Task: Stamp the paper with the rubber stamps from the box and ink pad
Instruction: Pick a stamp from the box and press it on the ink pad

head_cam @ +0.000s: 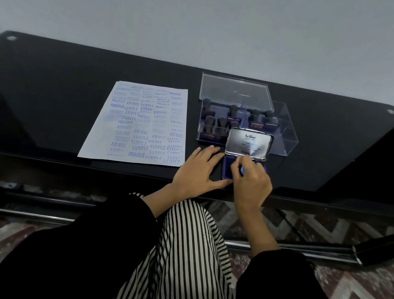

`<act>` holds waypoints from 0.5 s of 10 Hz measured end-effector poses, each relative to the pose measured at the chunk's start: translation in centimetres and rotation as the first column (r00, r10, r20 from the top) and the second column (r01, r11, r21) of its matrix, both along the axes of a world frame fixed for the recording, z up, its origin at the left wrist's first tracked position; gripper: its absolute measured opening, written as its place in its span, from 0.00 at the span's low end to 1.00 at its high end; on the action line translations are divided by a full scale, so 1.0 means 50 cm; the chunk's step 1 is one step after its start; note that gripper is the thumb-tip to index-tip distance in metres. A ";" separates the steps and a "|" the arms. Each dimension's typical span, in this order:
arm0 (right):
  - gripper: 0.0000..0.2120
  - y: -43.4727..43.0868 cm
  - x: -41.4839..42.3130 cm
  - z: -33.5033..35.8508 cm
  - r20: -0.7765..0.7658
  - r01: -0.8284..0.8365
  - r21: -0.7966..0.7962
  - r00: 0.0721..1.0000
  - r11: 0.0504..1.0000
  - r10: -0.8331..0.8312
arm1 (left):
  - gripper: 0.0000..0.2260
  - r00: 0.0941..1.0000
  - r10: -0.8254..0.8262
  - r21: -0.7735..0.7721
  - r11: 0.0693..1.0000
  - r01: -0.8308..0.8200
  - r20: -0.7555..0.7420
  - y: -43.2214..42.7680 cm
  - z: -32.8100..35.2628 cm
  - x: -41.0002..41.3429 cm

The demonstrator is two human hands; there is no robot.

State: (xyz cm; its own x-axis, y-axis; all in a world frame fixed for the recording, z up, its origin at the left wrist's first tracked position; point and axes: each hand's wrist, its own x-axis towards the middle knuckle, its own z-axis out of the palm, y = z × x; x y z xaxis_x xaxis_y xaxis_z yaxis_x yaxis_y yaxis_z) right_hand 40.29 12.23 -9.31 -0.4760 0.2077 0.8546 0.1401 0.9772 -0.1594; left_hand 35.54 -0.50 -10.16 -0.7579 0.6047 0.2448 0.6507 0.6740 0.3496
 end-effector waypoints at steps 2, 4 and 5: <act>0.16 0.007 -0.041 0.020 0.111 0.077 0.009 0.991 0.997 -0.078 | 0.34 1.000 0.003 -0.009 1.000 -0.003 0.014 0.001 0.002 -0.001; 0.15 0.006 -0.035 0.017 0.101 0.037 -0.024 0.994 0.999 -0.034 | 0.34 1.000 0.003 -0.011 1.000 -0.003 0.020 0.000 0.001 -0.001; 0.13 0.000 -0.007 0.007 0.040 0.017 0.006 0.999 1.000 -0.017 | 0.34 1.000 0.009 -0.007 1.000 -0.009 0.017 0.000 0.001 -0.002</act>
